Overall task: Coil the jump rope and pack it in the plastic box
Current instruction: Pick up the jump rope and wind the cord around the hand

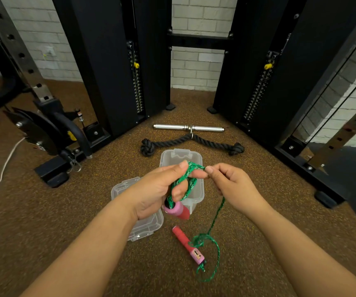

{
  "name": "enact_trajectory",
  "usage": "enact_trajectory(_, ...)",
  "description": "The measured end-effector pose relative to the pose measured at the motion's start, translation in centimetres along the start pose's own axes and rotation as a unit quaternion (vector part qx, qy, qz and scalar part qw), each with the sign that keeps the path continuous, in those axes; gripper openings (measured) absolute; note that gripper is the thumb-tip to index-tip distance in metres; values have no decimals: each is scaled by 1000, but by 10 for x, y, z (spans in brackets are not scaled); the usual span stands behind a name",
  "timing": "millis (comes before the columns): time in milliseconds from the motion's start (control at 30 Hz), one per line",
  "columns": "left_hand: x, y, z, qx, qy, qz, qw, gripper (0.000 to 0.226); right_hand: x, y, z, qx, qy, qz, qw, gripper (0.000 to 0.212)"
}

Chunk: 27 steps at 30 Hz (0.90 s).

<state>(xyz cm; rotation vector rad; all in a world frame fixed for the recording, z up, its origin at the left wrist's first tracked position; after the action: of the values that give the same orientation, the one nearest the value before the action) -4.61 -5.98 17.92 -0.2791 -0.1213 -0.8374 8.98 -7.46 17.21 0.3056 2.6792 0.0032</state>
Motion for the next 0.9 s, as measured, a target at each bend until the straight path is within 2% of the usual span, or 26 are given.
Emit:
enact_trajectory(233,-18,4,4,29,-25,91,995,43,38,-8,8,32,-19,-94,995,30)
enact_trajectory(333,-24,3,7,44,-36,122,991,45,46,-14,0,16,-110,-109,988,24)
enact_trajectory(433,-27,1,7,41,-35,130,990,43,58,-25,-14,-25,-232,-150,961,32)
enact_trajectory(533,-32,1,1,35,0,140,989,42,71,-37,-30,-75,-287,-184,937,33)
enact_trajectory(667,-29,-3,-8,-8,117,127,985,48,70,-40,-48,-103,-214,-192,952,29)
enact_trajectory(800,-27,-4,-27,-85,197,76,974,70,39,-28,-45,-27,-36,-134,990,23)
enact_trajectory(833,-29,-2,-33,-99,205,60,972,71,32,-24,-41,-5,4,-116,993,24)
enact_trajectory(900,-20,-4,-34,-114,256,3,960,54,20,-17,-32,31,73,-79,994,27)
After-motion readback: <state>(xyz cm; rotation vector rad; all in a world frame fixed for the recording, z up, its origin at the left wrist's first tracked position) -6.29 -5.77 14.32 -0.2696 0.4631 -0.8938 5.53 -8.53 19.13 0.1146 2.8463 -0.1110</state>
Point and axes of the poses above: each hand's wrist, its own y-axis towards the middle knuckle, its own x-axis out of the palm, z = x × y, the point moved 10 cm from there along y, towards the middle knuckle, and after that the axes turned 1 degree about z, right-handed, at the moved point
